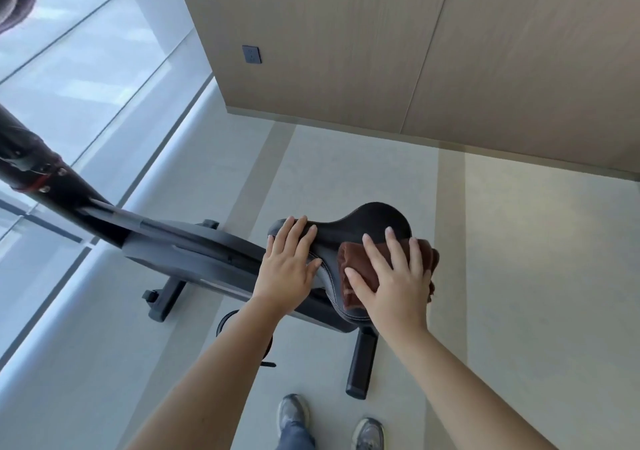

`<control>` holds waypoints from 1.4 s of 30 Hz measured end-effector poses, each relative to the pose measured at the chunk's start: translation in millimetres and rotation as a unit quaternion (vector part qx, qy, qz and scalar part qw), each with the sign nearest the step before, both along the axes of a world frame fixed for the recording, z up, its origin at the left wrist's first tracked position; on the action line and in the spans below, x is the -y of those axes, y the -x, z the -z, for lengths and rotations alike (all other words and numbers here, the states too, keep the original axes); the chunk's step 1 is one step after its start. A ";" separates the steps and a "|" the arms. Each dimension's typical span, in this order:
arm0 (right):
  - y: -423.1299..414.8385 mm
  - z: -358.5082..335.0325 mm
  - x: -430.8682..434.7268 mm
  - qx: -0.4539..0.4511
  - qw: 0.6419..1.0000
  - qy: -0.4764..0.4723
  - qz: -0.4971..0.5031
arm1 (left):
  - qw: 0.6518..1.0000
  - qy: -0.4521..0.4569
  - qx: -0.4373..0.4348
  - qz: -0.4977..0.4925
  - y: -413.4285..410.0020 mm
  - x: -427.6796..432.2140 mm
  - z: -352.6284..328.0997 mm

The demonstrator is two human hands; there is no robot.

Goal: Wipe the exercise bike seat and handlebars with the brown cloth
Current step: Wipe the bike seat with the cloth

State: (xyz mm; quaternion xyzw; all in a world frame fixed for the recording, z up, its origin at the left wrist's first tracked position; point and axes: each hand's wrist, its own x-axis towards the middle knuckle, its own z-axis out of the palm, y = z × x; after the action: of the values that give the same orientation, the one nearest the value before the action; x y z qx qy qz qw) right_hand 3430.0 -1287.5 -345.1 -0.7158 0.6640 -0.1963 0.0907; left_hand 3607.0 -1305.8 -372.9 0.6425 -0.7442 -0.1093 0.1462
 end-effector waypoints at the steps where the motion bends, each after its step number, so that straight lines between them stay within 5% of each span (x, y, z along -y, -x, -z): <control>1: -1.9 -0.6 5.3 -0.002 1.000 -0.004 0.008 | 1.000 0.001 -0.005 0.001 -0.7 0.2 0.0; 9: -12.4 1.4 81.1 -0.042 0.992 -0.092 0.074 | 0.999 0.031 -0.009 0.030 -8.4 3.6 -4.7; 19: -28.6 0.0 -2.5 -0.077 0.995 0.012 0.059 | 0.989 0.032 -0.035 0.139 -36.3 33.5 -4.2; 25: -44.6 -2.8 14.0 -0.107 0.991 -0.013 0.073 | 0.983 -0.016 -0.022 0.184 -49.3 44.2 2.6; 30: -57.6 -3.2 69.5 -0.111 0.987 -0.070 0.089 | 0.984 -0.038 -0.011 0.171 -68.2 46.8 8.3; 35: -72.4 0.9 23.4 -0.116 0.990 0.002 0.085 | 0.984 -0.045 -0.015 0.171 -79.6 46.3 10.7; 42: -83.8 -8.5 7.3 -0.161 0.985 -0.022 0.060 | 0.985 -0.043 -0.022 0.163 -87.6 43.4 11.4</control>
State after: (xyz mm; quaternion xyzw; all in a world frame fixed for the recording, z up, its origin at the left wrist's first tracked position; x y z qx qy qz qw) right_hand 3513.8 -1294.8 -336.6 -0.6946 0.7159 -0.0690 -0.0139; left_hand 3694.6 -1349.1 -384.3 0.5157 -0.8301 -0.1780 0.1151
